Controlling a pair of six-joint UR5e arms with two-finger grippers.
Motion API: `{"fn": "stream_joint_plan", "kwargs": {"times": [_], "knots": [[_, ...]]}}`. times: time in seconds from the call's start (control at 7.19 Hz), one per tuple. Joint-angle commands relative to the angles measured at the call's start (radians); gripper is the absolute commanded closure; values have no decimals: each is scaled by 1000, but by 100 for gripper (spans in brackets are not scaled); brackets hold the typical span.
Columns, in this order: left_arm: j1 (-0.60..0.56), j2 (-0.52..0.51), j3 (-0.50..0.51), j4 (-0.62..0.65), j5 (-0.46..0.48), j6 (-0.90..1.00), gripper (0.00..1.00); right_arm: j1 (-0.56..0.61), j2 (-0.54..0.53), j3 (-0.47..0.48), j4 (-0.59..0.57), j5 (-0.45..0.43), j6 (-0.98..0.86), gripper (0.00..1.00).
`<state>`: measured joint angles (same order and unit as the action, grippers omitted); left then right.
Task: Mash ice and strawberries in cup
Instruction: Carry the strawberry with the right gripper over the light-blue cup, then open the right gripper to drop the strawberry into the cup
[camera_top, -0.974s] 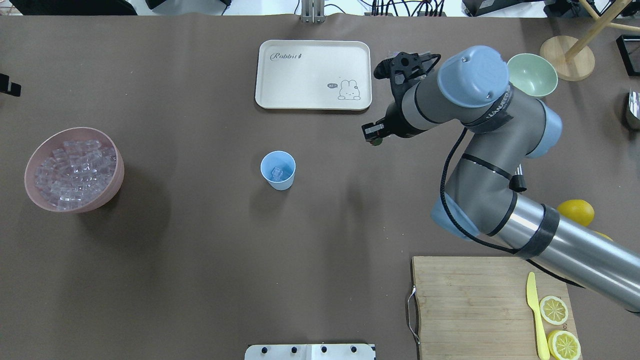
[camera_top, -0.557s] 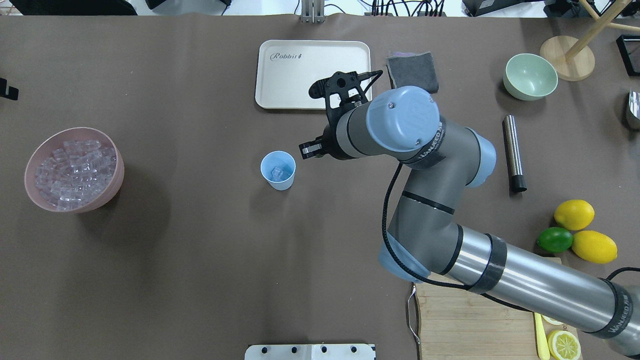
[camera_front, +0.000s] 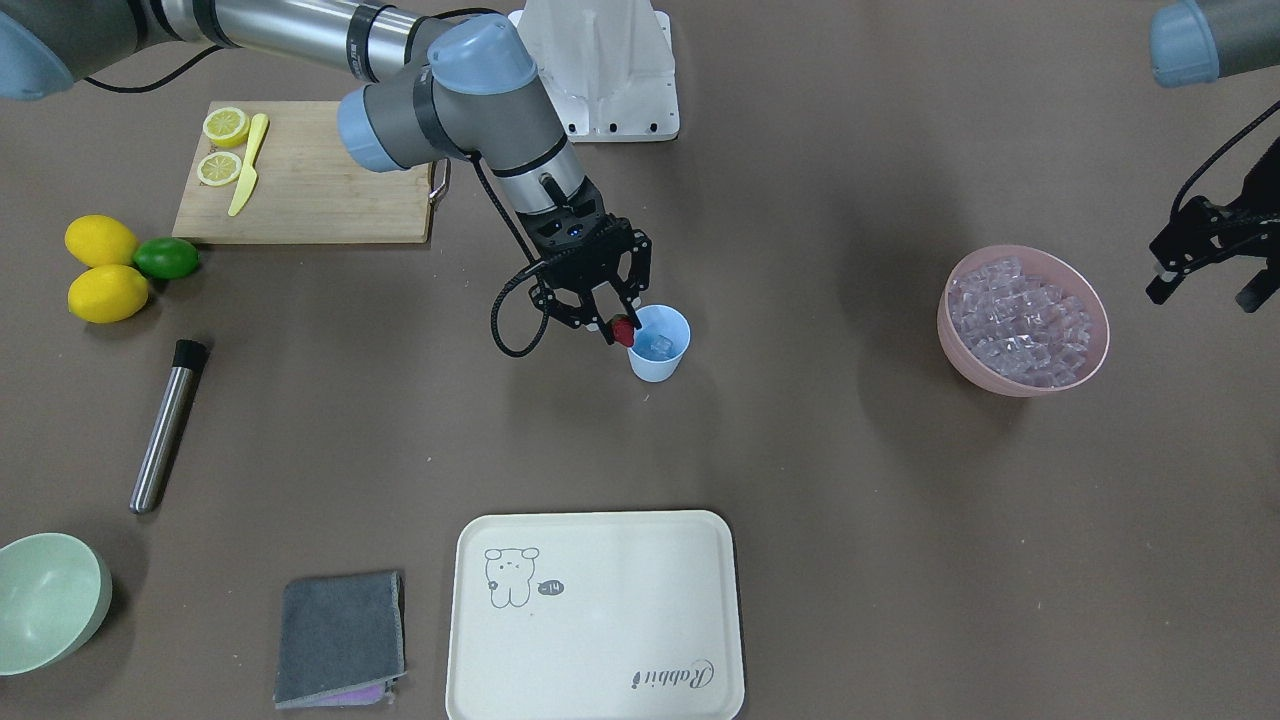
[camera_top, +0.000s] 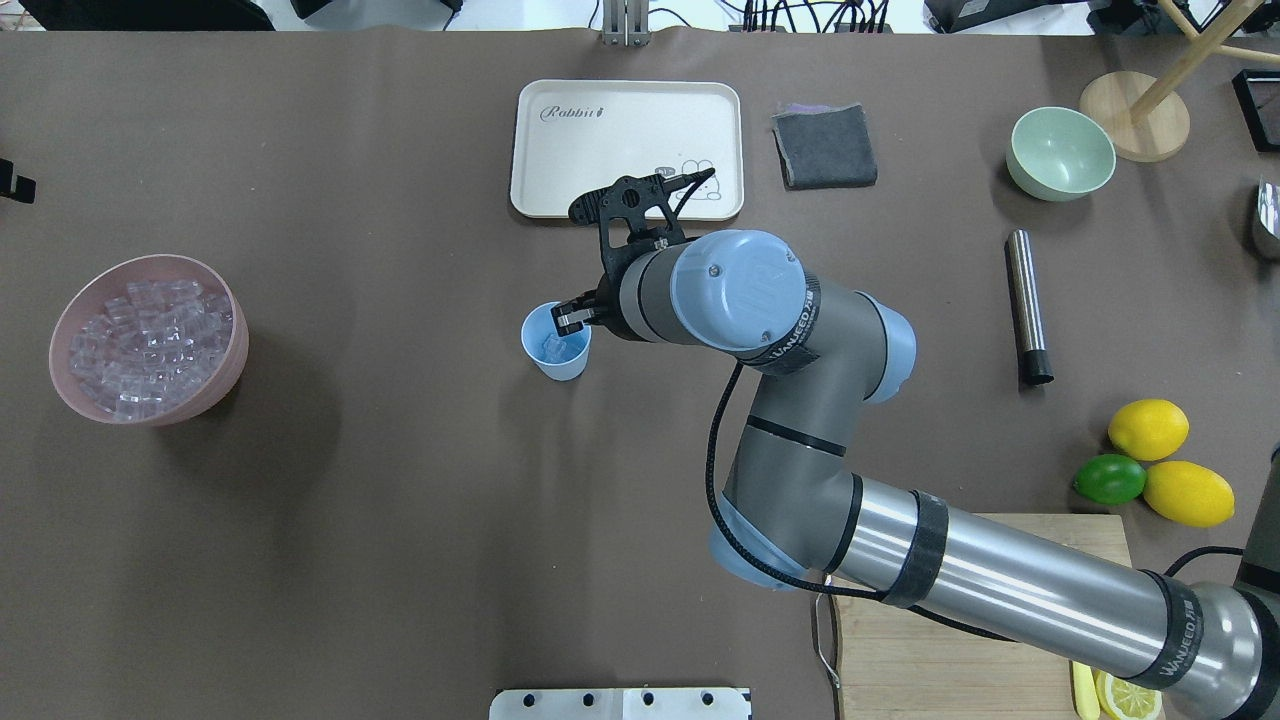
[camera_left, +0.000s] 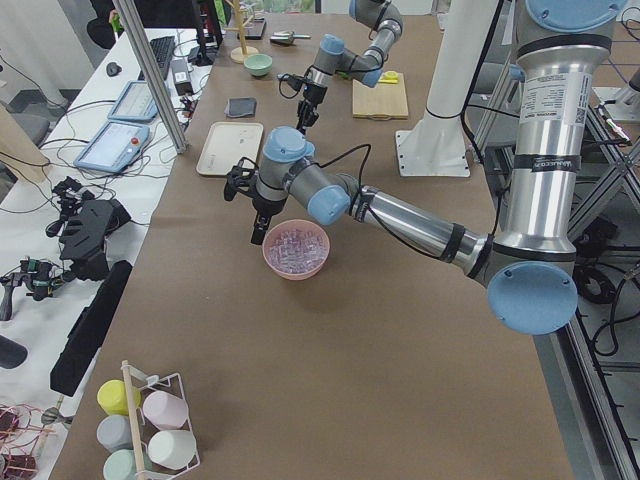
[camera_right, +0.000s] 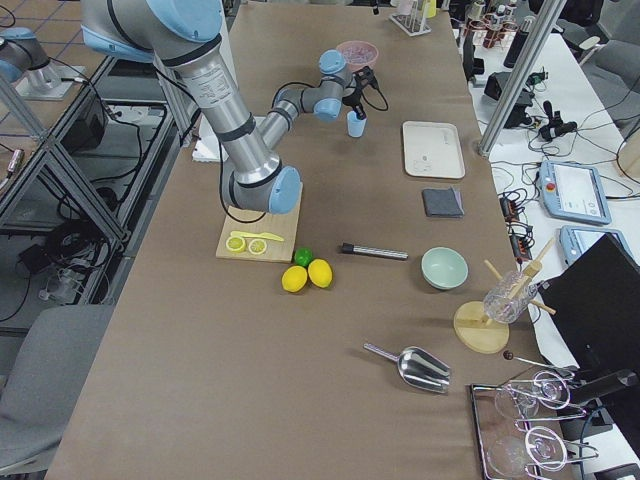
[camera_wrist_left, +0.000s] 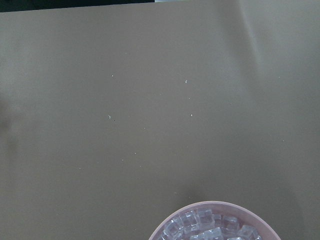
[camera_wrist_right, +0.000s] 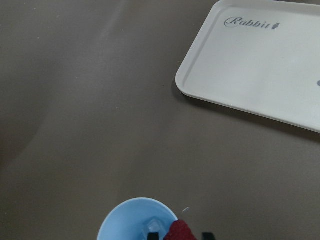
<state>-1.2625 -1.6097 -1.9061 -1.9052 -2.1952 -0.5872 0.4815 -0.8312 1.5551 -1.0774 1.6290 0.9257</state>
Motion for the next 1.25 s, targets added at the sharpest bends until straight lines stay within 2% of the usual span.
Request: {"fn": "stream_joint_plan", "kwargs": {"times": [0.0, 0.56, 0.7, 0.83, 0.97, 1.11], "knots": [[0, 1, 7, 0, 0, 1, 2, -26, 27, -21, 5, -20, 5, 100], [0, 1, 7, 0, 0, 6, 2, -49, 40, -43, 13, -47, 8, 98], [0, 1, 7, 0, 0, 6, 2, -49, 38, -44, 13, -47, 15, 65], [0, 1, 7, 0, 0, 6, 2, -52, 38, -44, 13, -47, 13, 21], [0, 1, 7, 0, 0, 6, 2, -52, 37, -46, 13, -47, 16, 2], [0, 1, 7, 0, 0, 7, 2, -54, 35, -46, 13, -47, 44, 1]]}}
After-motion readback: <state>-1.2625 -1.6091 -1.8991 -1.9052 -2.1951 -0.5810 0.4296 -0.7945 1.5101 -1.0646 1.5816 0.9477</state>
